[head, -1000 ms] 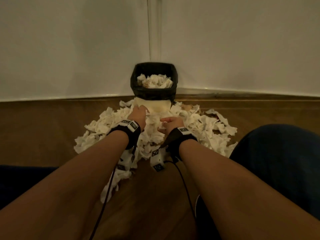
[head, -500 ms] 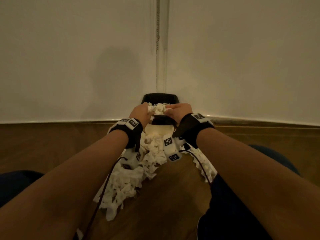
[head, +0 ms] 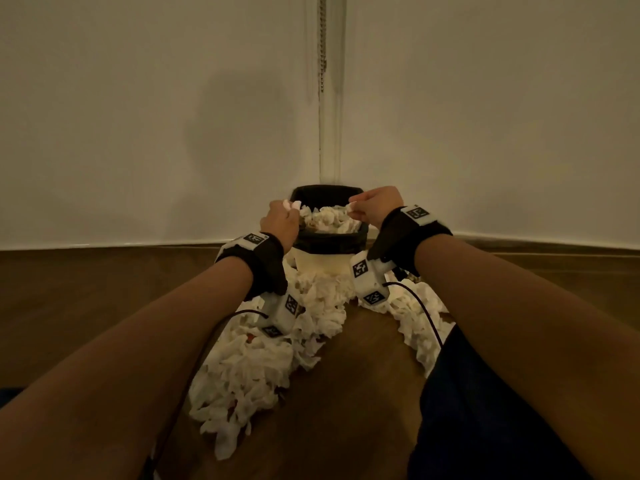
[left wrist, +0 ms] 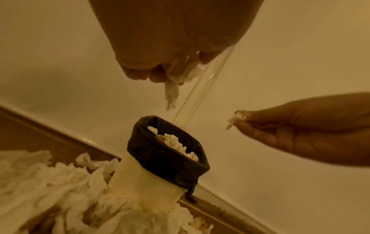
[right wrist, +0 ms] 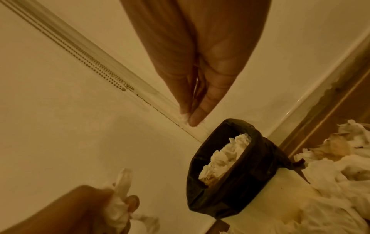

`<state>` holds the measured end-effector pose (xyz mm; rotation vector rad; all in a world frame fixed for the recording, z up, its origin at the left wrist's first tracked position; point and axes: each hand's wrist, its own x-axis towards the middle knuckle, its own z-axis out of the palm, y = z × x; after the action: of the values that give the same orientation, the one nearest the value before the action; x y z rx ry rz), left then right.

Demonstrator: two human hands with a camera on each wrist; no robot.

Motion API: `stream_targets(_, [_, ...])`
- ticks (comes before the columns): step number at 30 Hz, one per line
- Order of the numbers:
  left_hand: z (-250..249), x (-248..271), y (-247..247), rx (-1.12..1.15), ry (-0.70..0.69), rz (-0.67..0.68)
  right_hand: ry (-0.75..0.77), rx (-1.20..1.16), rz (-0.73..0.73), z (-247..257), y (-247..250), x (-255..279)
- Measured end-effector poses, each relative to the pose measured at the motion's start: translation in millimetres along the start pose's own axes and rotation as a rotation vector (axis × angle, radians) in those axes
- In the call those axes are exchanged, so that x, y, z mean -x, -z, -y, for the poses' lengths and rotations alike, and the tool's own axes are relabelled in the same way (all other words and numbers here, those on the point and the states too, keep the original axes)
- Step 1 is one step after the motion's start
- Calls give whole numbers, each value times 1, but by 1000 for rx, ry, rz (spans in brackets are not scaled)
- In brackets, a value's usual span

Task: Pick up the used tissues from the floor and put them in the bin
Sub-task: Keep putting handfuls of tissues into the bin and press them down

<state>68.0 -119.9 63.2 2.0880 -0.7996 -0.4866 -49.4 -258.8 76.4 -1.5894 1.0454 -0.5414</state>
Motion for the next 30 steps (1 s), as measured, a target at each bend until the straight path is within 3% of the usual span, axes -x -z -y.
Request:
stream_targets(5, [3, -31, -11, -131, -84, -32, -15, 273, -2, -5, 1, -25])
stream_targets(9, [13, -56, -18, -53, -155, -128, -39, 243, -40, -16, 0, -37])
stream_targets(13, [20, -70, -38, 91, -116, -183, 62, 394, -60, -32, -13, -39])
stream_targets(17, [23, -80, -57, 39, -128, -170, 144, 476, -108, -35, -23, -42])
stream_targets(22, [28, -88, -74, -181, -169, -156, 47, 653, -37, -35, -20, -56])
stream_targets(27, [39, -85, -86, -596, -189, 45, 59, 952, 146, -46, -21, -53])
stream_targets(30, [44, -78, -90, -744, -217, 97, 66, 1088, 277, -52, -23, -48])
